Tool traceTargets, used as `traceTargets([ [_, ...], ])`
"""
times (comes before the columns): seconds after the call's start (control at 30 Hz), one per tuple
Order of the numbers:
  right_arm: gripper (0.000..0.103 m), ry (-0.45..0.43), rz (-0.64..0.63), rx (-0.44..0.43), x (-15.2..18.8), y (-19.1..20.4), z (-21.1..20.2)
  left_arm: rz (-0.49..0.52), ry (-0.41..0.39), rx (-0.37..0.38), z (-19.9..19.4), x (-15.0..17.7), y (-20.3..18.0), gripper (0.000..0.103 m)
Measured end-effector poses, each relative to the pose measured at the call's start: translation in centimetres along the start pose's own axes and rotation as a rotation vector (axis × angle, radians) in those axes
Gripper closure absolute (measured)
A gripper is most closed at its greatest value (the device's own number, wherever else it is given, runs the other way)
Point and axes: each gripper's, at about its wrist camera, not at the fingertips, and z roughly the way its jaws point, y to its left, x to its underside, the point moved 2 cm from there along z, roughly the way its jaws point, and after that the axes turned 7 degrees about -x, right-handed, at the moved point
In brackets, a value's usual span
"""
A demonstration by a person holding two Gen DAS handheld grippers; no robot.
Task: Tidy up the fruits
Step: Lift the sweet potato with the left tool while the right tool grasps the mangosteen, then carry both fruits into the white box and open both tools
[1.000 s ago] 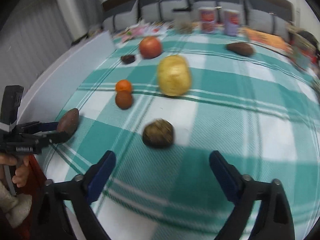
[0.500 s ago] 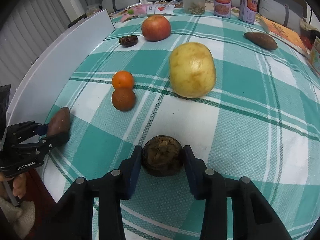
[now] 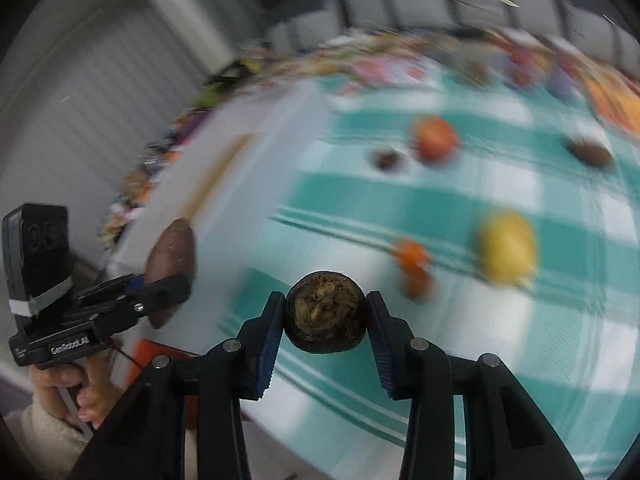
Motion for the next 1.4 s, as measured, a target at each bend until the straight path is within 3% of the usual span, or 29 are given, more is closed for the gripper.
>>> traceTargets([
  [0.13,0.062,0.043,-0.139,-0.104,-3.3,8.7,3.2,-0.065,-0.024,-0.108,-2.7,-1.9,6.1,0.064],
  [0.23,0.062,0.121,-0.230,-0.131,-4.6,13.5,8.0,-0.134,0.049,-0.233,-0.7,-2.0,11.9,0.064],
  [0.4,0.062,0.281,-0.302,-0.053,-5.6,17.0,17.3,-0.219,0.179,-0.368,3.6,-1.1,17.8,0.064],
  [0.57,0.060,0.326,-0.358,0.040,-4.7,18.1,20.7,-0.262,0.208,-0.422,4.8,0.3,19.5,0.062],
  [0.63,0.051,0.319,-0.359,0.057,-4.7,17.8,21.0,-0.259,0.185,-0.434,4.6,0.3,19.5,0.051],
  [0.7,0.032,0.291,-0.341,0.048,-5.1,17.4,20.6,-0.256,0.152,-0.458,3.7,0.0,19.5,0.041],
  [0.83,0.030,0.149,-0.323,0.039,-6.4,16.8,16.4,-0.256,0.032,-0.446,0.0,-1.5,17.9,0.033],
  [1.0,0.004,-0.078,-0.317,0.067,-6.9,15.6,7.3,-0.168,-0.193,-0.380,-5.1,-3.5,11.5,0.012],
  [1.1,0.003,-0.174,-0.330,0.130,-5.0,13.3,2.0,-0.112,-0.260,-0.325,-5.6,-2.8,7.3,0.010],
  [1.23,0.003,-0.243,-0.294,0.261,-0.9,7.9,-2.4,-0.066,-0.247,-0.230,-3.1,0.0,2.5,0.010],
  [1.4,0.003,-0.258,-0.143,0.390,6.1,-1.1,-4.6,0.061,-0.108,-0.121,3.9,4.9,-4.5,0.010],
])
